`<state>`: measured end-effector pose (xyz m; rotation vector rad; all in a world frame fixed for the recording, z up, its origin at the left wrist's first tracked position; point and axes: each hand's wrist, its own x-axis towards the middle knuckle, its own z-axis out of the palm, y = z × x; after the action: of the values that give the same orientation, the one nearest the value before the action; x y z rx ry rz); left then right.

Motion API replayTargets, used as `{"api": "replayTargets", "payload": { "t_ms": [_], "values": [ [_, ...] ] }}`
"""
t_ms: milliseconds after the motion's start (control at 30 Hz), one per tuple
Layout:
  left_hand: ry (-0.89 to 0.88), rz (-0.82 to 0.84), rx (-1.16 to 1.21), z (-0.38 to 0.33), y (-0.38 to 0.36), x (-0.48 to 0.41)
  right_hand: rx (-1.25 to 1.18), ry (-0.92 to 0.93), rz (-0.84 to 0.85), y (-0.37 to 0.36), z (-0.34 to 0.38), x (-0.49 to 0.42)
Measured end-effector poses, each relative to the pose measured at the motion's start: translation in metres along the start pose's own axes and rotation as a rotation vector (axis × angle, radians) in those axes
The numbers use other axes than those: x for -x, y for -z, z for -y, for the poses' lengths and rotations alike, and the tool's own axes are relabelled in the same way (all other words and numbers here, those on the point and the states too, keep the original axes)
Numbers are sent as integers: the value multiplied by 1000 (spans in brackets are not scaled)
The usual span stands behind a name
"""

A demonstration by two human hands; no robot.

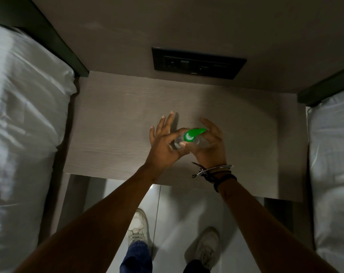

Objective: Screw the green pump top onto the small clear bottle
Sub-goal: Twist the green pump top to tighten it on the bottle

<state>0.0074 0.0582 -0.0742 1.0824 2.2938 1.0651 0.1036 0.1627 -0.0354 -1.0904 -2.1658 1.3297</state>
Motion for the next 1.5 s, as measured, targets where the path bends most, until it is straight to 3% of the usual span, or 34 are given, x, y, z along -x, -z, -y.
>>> {"api": "replayTargets", "payload": {
  "t_ms": [100, 300, 500, 733, 933, 1133, 1300, 1500],
  "values": [
    [-6, -16, -19, 1, -2, 2, 66, 53, -48, -3, 3, 1],
    [-6, 22, 18, 1, 1, -1, -12, 58, 153, 4, -5, -2],
    [-33, 11, 9, 2, -1, 0, 116, 149, 66, 6, 1, -7],
    [-13, 65, 7, 5, 1, -3, 210, 248, 201, 20, -4, -8],
    [3, 44, 19, 1, 1, -3, 323, 192, 68, 13, 5, -9],
    [-14, 78, 3, 6, 1, -6, 337, 241, 202, 20, 1, -6],
    [-26, 58, -11, 3, 0, -5, 442, 199, 47, 14, 5, -8],
    [-22, 82, -1, 2, 2, -5, 307, 213, 220, 15, -2, -9]
  ]
}}
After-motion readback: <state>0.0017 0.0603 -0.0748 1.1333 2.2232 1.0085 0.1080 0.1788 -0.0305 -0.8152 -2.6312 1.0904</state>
